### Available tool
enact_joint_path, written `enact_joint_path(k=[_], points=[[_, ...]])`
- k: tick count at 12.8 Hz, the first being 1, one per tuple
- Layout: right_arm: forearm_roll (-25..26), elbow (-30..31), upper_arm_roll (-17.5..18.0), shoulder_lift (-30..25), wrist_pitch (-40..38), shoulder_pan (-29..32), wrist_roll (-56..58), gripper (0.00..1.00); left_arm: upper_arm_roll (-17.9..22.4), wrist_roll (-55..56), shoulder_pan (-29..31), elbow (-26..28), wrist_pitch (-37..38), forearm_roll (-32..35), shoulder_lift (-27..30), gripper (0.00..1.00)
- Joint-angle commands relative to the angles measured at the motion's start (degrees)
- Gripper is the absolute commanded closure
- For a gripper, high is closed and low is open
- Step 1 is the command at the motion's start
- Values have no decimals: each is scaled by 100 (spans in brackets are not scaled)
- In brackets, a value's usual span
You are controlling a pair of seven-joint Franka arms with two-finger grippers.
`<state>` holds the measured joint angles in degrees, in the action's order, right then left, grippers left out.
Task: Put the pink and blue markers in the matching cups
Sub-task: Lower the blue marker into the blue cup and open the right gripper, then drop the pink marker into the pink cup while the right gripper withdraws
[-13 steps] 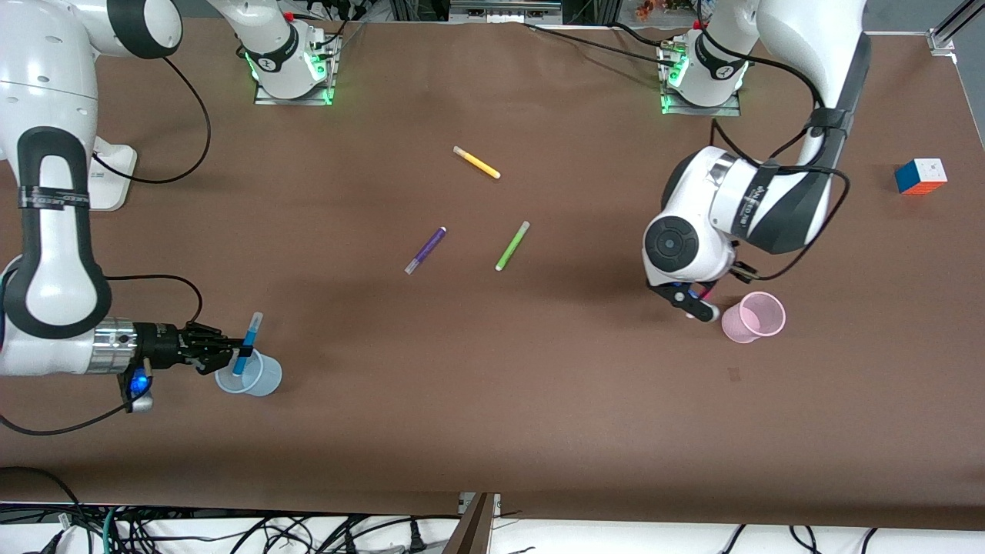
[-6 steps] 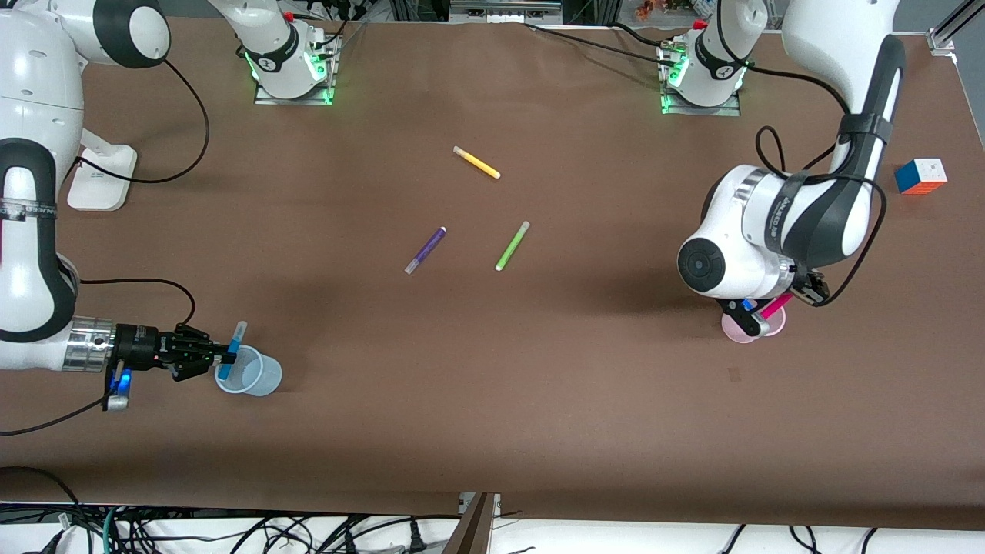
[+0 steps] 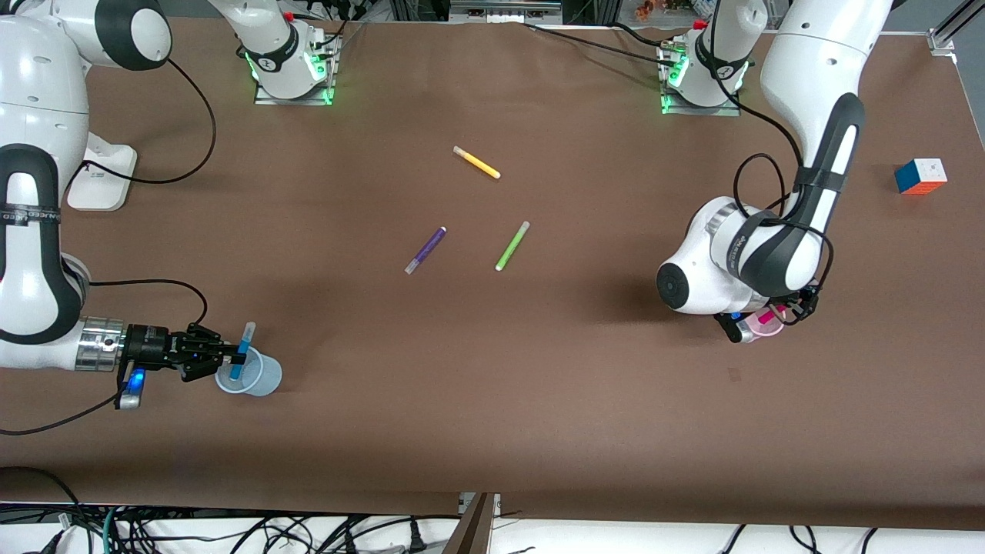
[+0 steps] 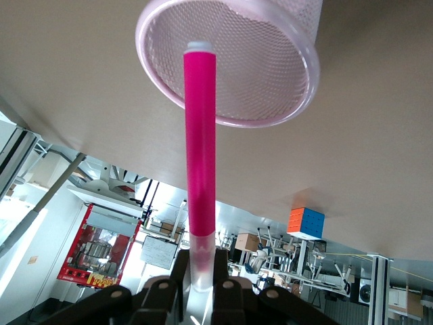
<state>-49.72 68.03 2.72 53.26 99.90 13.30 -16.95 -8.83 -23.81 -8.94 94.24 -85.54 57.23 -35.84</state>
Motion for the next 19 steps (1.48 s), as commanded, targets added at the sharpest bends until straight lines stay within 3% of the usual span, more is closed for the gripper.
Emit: enact_joint_path(k=[1, 6, 7, 10, 13, 17, 19], points=[[-143, 18, 53, 9, -15, 50, 42, 0, -31, 68, 16, 7, -6, 156, 60, 0], [101, -87, 18, -166, -84, 6, 7, 0, -75, 280, 42, -45, -7, -289, 244, 0], [512, -131, 36, -341, -102, -20, -2, 0, -75, 419, 51, -159, -7, -727, 332, 0], [2399, -106, 71, -1270, -409, -475, -19, 0, -66, 1665, 190, -239, -15, -1879, 595, 0], [3948, -79, 71, -2273, -1531, -960, -46, 0, -58, 1888, 646, -248, -304, -3503, 955, 0], [4565, 78, 80, -3302, -2684, -1031, -20, 0, -58, 2020, 1350, -309, -446, -5508, 1202, 0], [4743, 272, 80, -3620, -2871, -1075, 7, 0, -49, 2020, 1413, -318, -551, -5636, 1526, 0]])
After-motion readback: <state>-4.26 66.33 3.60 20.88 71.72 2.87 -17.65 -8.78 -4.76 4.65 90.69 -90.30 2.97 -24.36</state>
